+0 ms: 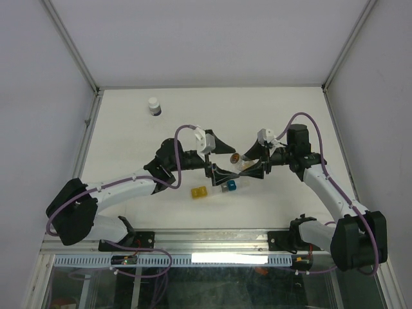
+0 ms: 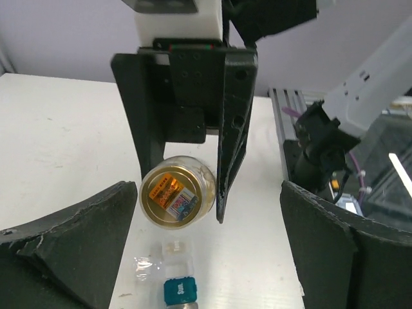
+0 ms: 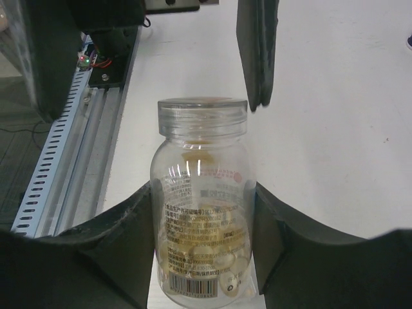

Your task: Sort the pills into containers

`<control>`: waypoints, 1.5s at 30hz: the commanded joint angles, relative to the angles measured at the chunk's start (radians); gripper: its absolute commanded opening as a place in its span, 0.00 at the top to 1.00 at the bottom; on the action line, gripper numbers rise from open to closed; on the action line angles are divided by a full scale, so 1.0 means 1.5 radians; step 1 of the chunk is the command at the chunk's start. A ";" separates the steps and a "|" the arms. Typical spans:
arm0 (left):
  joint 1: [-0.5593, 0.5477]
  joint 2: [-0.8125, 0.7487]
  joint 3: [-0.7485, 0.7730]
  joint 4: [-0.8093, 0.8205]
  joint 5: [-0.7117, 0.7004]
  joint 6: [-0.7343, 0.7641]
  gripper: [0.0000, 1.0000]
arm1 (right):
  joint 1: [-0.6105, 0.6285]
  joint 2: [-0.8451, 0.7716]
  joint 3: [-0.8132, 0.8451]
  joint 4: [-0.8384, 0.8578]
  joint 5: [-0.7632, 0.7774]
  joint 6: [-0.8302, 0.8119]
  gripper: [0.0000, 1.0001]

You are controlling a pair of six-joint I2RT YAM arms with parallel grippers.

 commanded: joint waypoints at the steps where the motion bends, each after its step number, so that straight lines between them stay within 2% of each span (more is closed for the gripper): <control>1: 0.003 0.045 0.042 0.041 0.109 0.115 0.05 | 0.001 -0.015 0.016 -0.004 -0.039 -0.030 1.00; 10: 0.013 0.134 0.080 0.120 0.127 0.032 0.26 | 0.001 -0.014 0.017 -0.006 -0.039 -0.031 1.00; 22: 0.016 0.130 0.061 0.174 0.112 -0.012 0.32 | 0.002 -0.013 0.017 -0.008 -0.039 -0.032 1.00; 27: 0.015 0.136 0.064 0.168 0.127 -0.022 0.53 | 0.002 -0.014 0.017 -0.008 -0.038 -0.032 1.00; 28: 0.016 0.137 0.065 0.166 0.129 -0.025 0.54 | 0.002 -0.013 0.017 -0.008 -0.039 -0.032 1.00; 33: 0.017 0.135 0.054 0.168 0.129 -0.034 0.53 | 0.002 -0.013 0.018 -0.008 -0.038 -0.030 1.00; 38: 0.017 0.130 0.044 0.170 0.121 -0.043 0.45 | 0.002 -0.013 0.018 -0.008 -0.039 -0.031 1.00; 45: 0.017 0.131 0.040 0.170 0.121 -0.048 0.47 | 0.003 -0.014 0.018 -0.008 -0.040 -0.031 1.00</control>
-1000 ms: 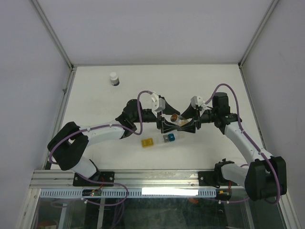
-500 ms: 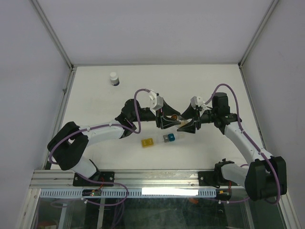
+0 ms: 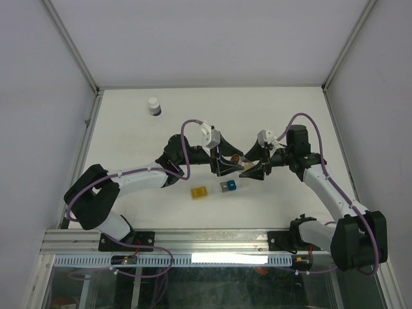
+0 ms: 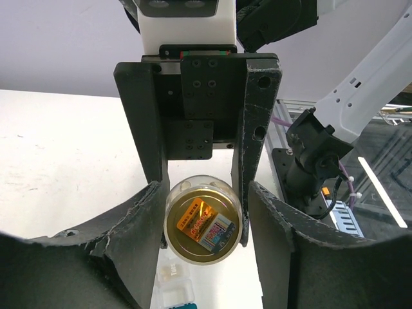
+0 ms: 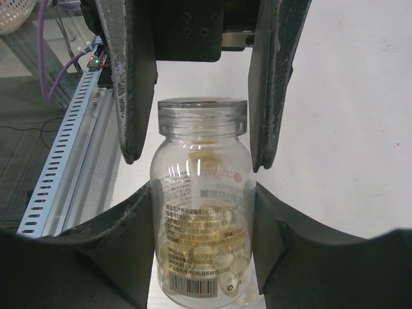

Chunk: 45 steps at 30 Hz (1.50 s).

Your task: Sort the pills into containers

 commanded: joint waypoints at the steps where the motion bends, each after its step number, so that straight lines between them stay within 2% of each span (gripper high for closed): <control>1: 0.003 -0.013 -0.004 0.036 0.017 -0.015 0.50 | 0.002 -0.013 0.018 0.013 -0.021 -0.008 1.00; 2: 0.004 -0.013 -0.006 0.043 0.018 -0.022 0.56 | 0.001 -0.013 0.018 0.013 -0.021 -0.009 1.00; 4: 0.004 -0.013 -0.008 0.064 0.012 -0.044 0.80 | 0.002 -0.013 0.018 0.013 -0.021 -0.008 1.00; 7: 0.003 -0.018 -0.028 0.116 -0.009 -0.083 0.99 | 0.002 -0.013 0.019 0.013 -0.020 -0.006 1.00; 9: 0.000 -0.029 -0.052 0.152 -0.042 -0.117 1.00 | 0.002 -0.013 0.020 0.014 -0.020 -0.004 1.00; 12: -0.030 -0.057 -0.091 0.184 -0.154 -0.155 1.00 | 0.002 -0.009 0.020 0.016 -0.021 -0.001 1.00; 14: -0.075 -0.077 -0.115 0.187 -0.272 -0.160 1.00 | 0.002 -0.009 0.020 0.018 -0.021 0.000 1.00; 15: -0.106 -0.089 -0.124 0.193 -0.382 -0.168 1.00 | 0.002 -0.007 0.020 0.018 -0.020 0.001 1.00; 17: -0.156 -0.087 -0.128 0.199 -0.540 -0.197 1.00 | 0.003 -0.007 0.020 0.019 -0.020 0.002 1.00; 20: -0.197 -0.077 -0.106 0.147 -0.684 -0.249 1.00 | 0.003 -0.008 0.019 0.020 -0.019 0.004 1.00; 23: -0.214 -0.055 -0.076 0.118 -0.734 -0.274 1.00 | 0.003 -0.008 0.019 0.021 -0.018 0.005 1.00; 25: -0.215 -0.047 -0.050 0.070 -0.732 -0.287 1.00 | 0.003 -0.008 0.019 0.021 -0.016 0.005 1.00; 28: -0.215 -0.046 -0.038 0.054 -0.730 -0.300 1.00 | 0.003 -0.009 0.020 0.021 -0.015 0.006 1.00; 29: -0.214 -0.046 -0.038 0.053 -0.730 -0.303 0.96 | 0.002 -0.009 0.020 0.021 -0.014 0.005 1.00; 34: -0.215 -0.065 -0.046 0.056 -0.707 -0.290 0.50 | 0.003 -0.008 0.021 0.021 -0.015 0.005 1.00; 37: -0.214 -0.067 -0.046 0.048 -0.697 -0.285 0.29 | 0.003 -0.009 0.021 0.021 -0.014 0.005 1.00; 39: -0.214 -0.088 -0.047 0.042 -0.693 -0.283 0.21 | 0.002 -0.010 0.021 0.021 -0.014 0.006 1.00; 45: -0.214 -0.120 -0.054 0.007 -0.708 -0.267 0.10 | 0.002 -0.011 0.021 0.021 -0.015 0.006 1.00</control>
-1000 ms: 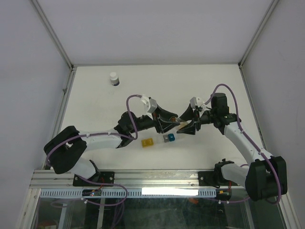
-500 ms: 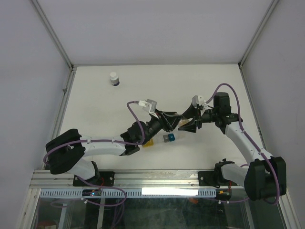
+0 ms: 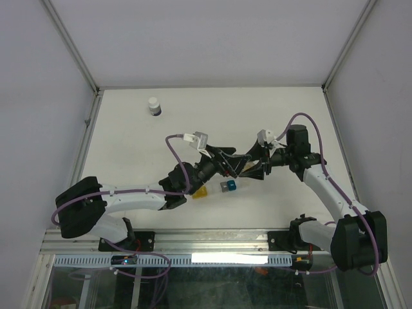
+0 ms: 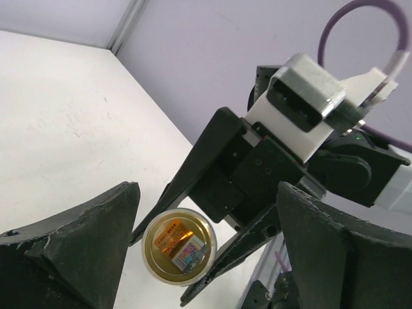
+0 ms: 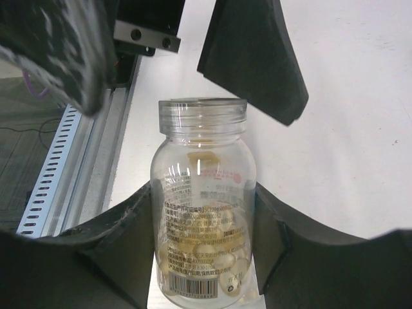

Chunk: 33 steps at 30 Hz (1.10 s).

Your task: Sort the pills into containers

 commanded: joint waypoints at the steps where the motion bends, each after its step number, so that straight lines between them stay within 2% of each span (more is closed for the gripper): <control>1: -0.006 -0.054 0.017 -0.014 -0.010 0.020 0.09 | 0.001 -0.011 0.021 0.017 -0.022 -0.001 1.00; 5: 0.000 -0.089 0.016 -0.072 0.020 0.060 0.07 | 0.001 -0.012 0.021 0.017 -0.022 -0.002 1.00; 8: 0.019 -0.118 0.024 -0.129 0.091 0.117 0.06 | 0.001 -0.012 0.021 0.016 -0.021 -0.003 1.00; 11: 0.068 -0.162 0.009 -0.148 0.273 0.213 0.07 | 0.001 -0.014 0.021 0.011 -0.021 -0.010 1.00; 12: 0.100 -0.172 0.009 -0.161 0.371 0.242 0.07 | 0.000 -0.014 0.021 0.008 -0.021 -0.014 1.00; 13: 0.131 -0.178 0.012 -0.177 0.510 0.275 0.09 | 0.000 -0.015 0.021 0.005 -0.023 -0.018 1.00; 14: 0.161 -0.184 0.017 -0.197 0.594 0.307 0.11 | 0.001 -0.015 0.021 0.003 -0.025 -0.022 1.00; 16: 0.193 -0.195 0.011 -0.217 0.683 0.381 0.10 | 0.001 -0.014 0.021 -0.003 -0.029 -0.032 1.00; 19: 0.213 -0.193 -0.004 -0.225 0.732 0.521 0.09 | 0.000 -0.016 0.020 -0.008 -0.031 -0.040 1.00; 22: 0.220 -0.171 0.007 -0.229 0.723 0.576 0.08 | 0.000 -0.014 0.019 -0.009 -0.032 -0.042 1.00; 25: 0.231 -0.129 0.032 -0.208 0.742 0.567 0.10 | 0.000 -0.011 0.018 -0.010 -0.035 -0.044 1.00; 33: 0.234 -0.033 0.094 -0.176 0.782 0.514 0.29 | 0.000 -0.011 0.019 -0.011 -0.036 -0.046 1.00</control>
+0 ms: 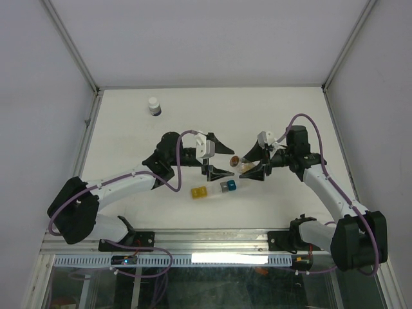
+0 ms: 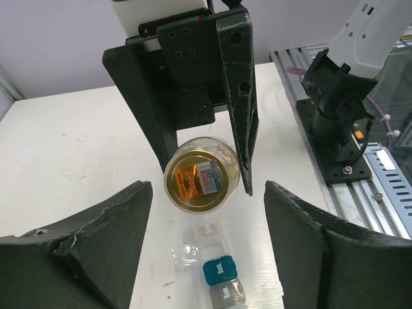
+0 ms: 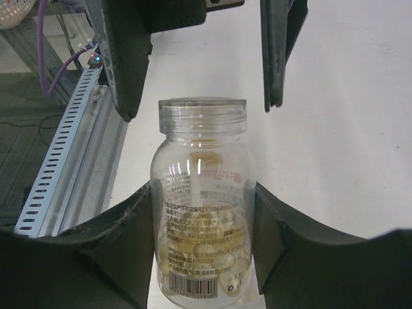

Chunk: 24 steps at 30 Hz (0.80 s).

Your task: Sort the pills into containers

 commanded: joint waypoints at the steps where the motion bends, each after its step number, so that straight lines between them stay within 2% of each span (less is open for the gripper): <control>1: 0.006 0.026 0.043 0.052 0.046 -0.010 0.31 | 0.000 -0.011 0.019 0.009 -0.025 -0.012 1.00; 12: 0.006 0.068 0.048 0.122 0.057 -0.088 0.40 | 0.000 -0.012 0.019 0.008 -0.027 -0.012 1.00; 15: 0.006 0.077 0.053 0.121 0.057 -0.100 0.50 | 0.001 -0.012 0.020 0.008 -0.027 -0.012 1.00; 18: 0.006 0.082 0.063 0.110 0.058 -0.110 0.55 | 0.000 -0.012 0.020 0.007 -0.026 -0.011 1.00; 23: 0.006 0.076 0.060 0.101 0.040 -0.121 0.77 | 0.000 -0.012 0.020 0.007 -0.027 -0.010 1.00; 24: 0.006 0.072 0.058 0.106 0.035 -0.130 0.78 | 0.000 -0.012 0.020 0.008 -0.027 -0.010 1.00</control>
